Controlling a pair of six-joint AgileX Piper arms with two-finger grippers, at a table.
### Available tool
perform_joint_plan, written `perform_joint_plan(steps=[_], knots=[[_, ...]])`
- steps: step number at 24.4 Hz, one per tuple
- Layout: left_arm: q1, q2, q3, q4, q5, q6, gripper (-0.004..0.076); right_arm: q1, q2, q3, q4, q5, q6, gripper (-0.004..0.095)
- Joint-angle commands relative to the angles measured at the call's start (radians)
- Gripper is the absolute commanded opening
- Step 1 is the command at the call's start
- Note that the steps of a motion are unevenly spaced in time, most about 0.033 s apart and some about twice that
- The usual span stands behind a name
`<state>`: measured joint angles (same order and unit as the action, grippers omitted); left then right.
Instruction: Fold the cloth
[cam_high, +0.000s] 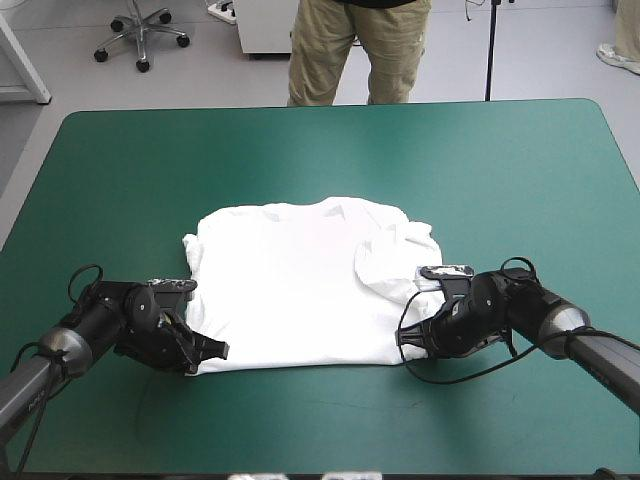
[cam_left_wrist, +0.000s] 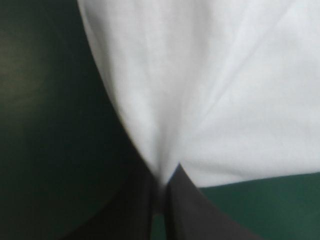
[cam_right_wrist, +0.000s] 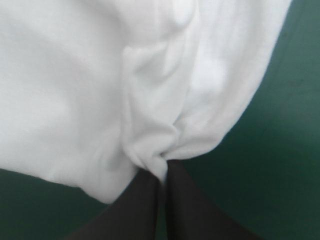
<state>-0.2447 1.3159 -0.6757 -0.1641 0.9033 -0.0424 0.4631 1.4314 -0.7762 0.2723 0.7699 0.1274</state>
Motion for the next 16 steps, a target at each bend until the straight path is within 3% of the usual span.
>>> perform_joint_plan(steps=[1, 7, 16], knots=[[-0.003, 0.003, -0.04, -0.021, -0.021, 0.009, -0.0009, 0.007, -0.047, -0.038, 0.013, 0.014, 0.011, -0.0017], [-0.003, -0.06, -0.247, 0.01, 0.032, 0.01, -0.0009, 0.007, -0.175, -0.252, -0.205, 0.142, 0.104, -0.0017], [-0.003, -0.053, -0.484, 0.113, 0.001, 0.006, -0.0009, -0.027, -0.155, -0.461, -0.287, 0.133, 0.104, -0.0017]])
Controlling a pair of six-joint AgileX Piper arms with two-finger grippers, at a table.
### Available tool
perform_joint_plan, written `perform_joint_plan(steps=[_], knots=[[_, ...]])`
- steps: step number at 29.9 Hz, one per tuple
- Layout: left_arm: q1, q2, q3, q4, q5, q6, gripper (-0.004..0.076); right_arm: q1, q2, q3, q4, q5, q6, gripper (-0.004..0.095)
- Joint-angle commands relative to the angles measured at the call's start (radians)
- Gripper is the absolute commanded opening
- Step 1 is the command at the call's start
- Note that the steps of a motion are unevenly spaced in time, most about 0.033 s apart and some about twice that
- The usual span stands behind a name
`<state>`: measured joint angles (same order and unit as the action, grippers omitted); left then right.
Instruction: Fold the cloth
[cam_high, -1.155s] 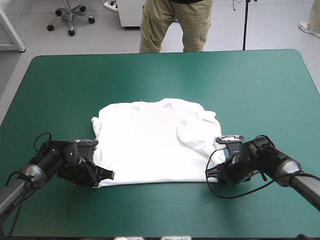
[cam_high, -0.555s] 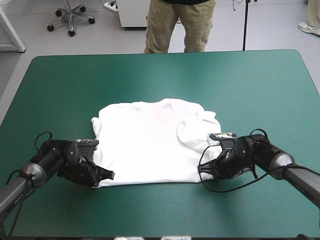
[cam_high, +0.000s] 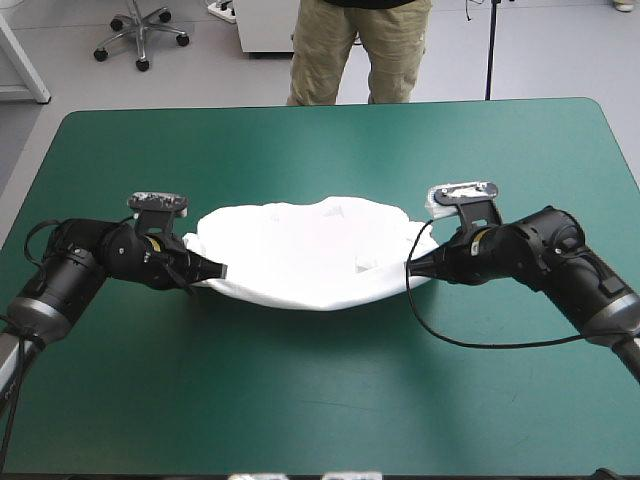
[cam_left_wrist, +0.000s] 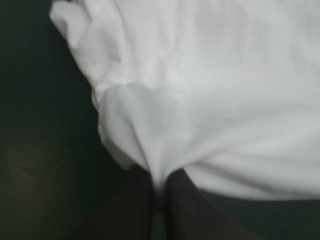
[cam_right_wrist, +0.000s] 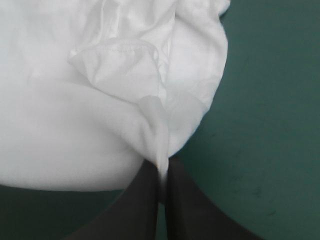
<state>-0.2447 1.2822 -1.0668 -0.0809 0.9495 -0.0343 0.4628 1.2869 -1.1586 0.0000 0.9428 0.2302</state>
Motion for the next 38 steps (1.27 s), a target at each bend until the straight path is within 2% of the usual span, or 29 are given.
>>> perform_joint_plan(steps=[1, 3, 10, 12, 20, 23, 26, 29, 31, 33, 35, 38], knots=[[-0.003, -0.016, -0.114, 0.039, -0.052, -0.002, -0.0009, -0.047, 0.005, -0.099, -0.012, -0.042, 0.002, -0.0017], [-0.003, 0.02, -0.165, 0.068, -0.073, -0.002, -0.0009, -0.091, 0.045, -0.134, 0.007, -0.06, -0.019, -0.0017], [0.001, 0.214, -0.305, 0.194, -0.129, -0.053, -0.0009, -0.239, 0.238, -0.269, 0.281, -0.082, -0.2, -0.0017], [0.007, 0.275, -0.344, 0.204, -0.134, -0.063, -0.0009, -0.256, 0.291, -0.304, 0.324, -0.082, -0.23, -0.0017], [0.016, 0.484, -0.478, 0.208, -0.165, -0.069, -0.0009, -0.263, 0.476, -0.426, 0.318, -0.078, -0.258, -0.0017], [0.016, 0.522, -0.484, 0.208, -0.217, -0.069, -0.0009, -0.263, 0.531, -0.443, 0.311, -0.087, -0.304, -0.0016], [0.016, 0.556, -0.484, 0.203, -0.233, -0.069, 0.0008, -0.263, 0.568, -0.443, 0.302, -0.089, -0.319, 0.0039], [0.016, 0.585, -0.484, 0.152, -0.233, -0.047, 0.0161, -0.263, 0.597, -0.443, 0.305, -0.087, -0.321, 0.0231], [0.016, 0.589, -0.484, 0.111, -0.221, -0.018, 0.0334, -0.263, 0.605, -0.443, 0.318, -0.086, -0.321, 0.0403], [0.016, 0.577, -0.485, 0.123, -0.198, -0.014, 0.0494, -0.263, 0.603, -0.443, 0.324, -0.073, -0.321, 0.0517], [0.017, 0.557, -0.485, 0.154, -0.163, -0.016, 0.0578, -0.263, 0.586, -0.443, 0.304, -0.049, -0.321, 0.0535], [0.019, 0.498, -0.485, 0.211, -0.132, -0.018, 0.0573, -0.263, 0.536, -0.443, 0.256, -0.012, -0.321, 0.051]])
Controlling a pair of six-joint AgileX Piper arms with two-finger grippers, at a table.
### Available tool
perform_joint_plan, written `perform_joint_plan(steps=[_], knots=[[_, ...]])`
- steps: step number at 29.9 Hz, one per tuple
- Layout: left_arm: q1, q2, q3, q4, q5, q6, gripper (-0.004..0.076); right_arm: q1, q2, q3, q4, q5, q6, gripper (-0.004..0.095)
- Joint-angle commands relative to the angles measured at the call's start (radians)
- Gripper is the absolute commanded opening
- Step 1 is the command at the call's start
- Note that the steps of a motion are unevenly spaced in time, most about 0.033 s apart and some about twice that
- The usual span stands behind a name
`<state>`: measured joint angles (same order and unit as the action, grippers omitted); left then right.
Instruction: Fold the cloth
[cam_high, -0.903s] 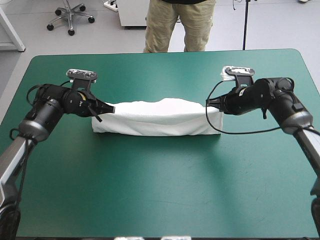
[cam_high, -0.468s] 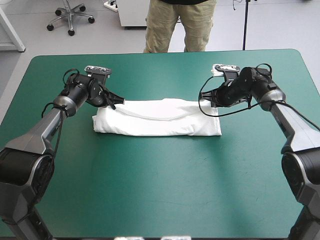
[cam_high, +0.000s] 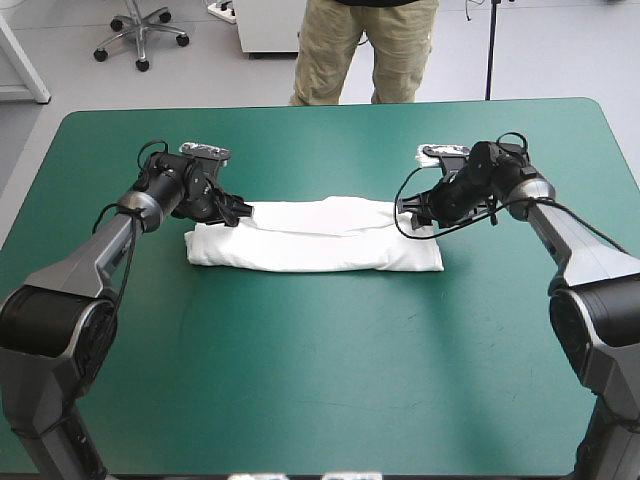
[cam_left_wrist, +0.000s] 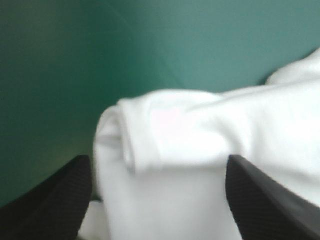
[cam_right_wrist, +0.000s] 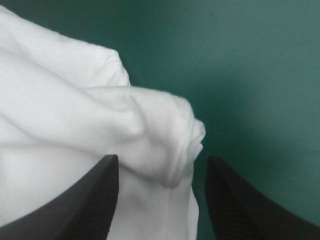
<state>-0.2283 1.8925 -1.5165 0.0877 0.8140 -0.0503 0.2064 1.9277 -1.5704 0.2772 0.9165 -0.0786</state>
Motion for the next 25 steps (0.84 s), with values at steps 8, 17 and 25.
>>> perform_joint_plan(steps=[8, 17, 25], knots=[[-0.019, -0.322, -0.035, -0.074, 0.02, 0.066, 0.0272, -0.007, -0.317, -0.029, -0.039, 0.053, -0.016, 0.0391], [-0.182, -0.29, -0.035, -0.233, -0.015, 0.207, -0.0009, -0.007, -0.382, -0.027, -0.043, 0.101, 0.024, 0.0391], [-0.292, -0.148, -0.035, -0.235, -0.118, 0.205, -0.0009, -0.007, -0.382, -0.027, -0.041, 0.106, 0.054, 0.0391]])
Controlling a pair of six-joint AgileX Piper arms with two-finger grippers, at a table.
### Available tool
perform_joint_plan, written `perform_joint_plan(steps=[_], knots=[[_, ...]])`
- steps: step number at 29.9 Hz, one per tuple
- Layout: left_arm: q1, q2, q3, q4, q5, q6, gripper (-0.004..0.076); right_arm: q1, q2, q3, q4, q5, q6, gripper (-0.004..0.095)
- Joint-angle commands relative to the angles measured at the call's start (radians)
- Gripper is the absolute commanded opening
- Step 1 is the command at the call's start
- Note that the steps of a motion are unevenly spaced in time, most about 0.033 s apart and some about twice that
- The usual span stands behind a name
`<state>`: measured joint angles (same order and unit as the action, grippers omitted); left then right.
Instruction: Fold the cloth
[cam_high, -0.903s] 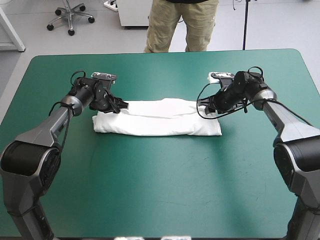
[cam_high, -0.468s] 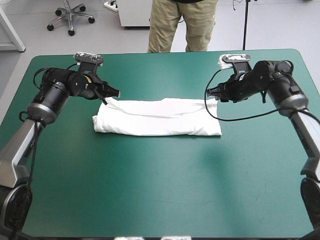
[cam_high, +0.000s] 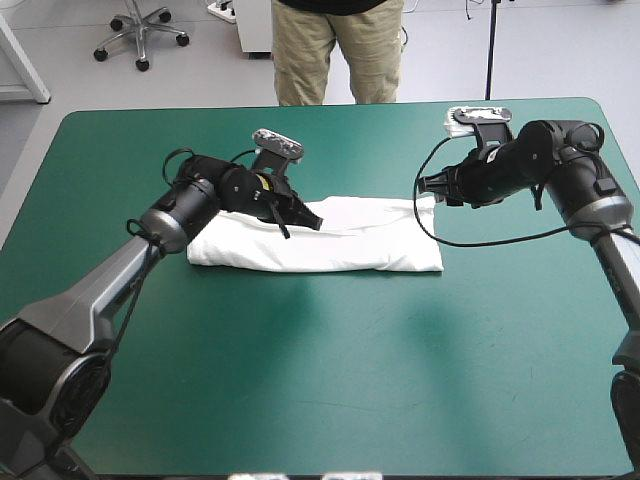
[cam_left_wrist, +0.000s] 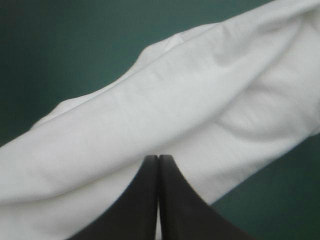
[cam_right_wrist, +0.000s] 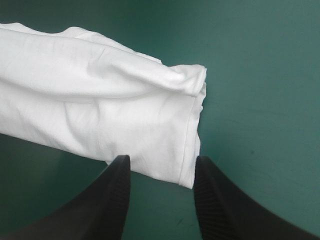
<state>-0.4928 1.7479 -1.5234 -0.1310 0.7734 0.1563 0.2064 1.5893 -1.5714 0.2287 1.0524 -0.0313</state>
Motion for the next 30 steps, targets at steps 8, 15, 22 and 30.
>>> perform_joint_plan(steps=[8, 15, 22, 30], knots=[[-0.037, 0.125, -0.029, -0.052, -0.09, -0.001, -0.0009, -0.007, -0.032, -0.026, 0.002, -0.001, 0.031, 0.0391], [-0.043, 0.167, -0.029, -0.064, -0.09, -0.001, -0.0009, -0.007, 0.033, -0.024, -0.006, -0.001, 0.007, 0.0411], [-0.043, 0.169, -0.029, -0.061, -0.099, 0.001, -0.0009, -0.007, 0.169, -0.024, 0.008, -0.001, -0.031, 0.0561], [-0.043, 0.169, -0.029, -0.061, -0.099, 0.001, -0.0009, -0.007, 0.294, -0.024, 0.102, -0.026, -0.075, 0.0608]])
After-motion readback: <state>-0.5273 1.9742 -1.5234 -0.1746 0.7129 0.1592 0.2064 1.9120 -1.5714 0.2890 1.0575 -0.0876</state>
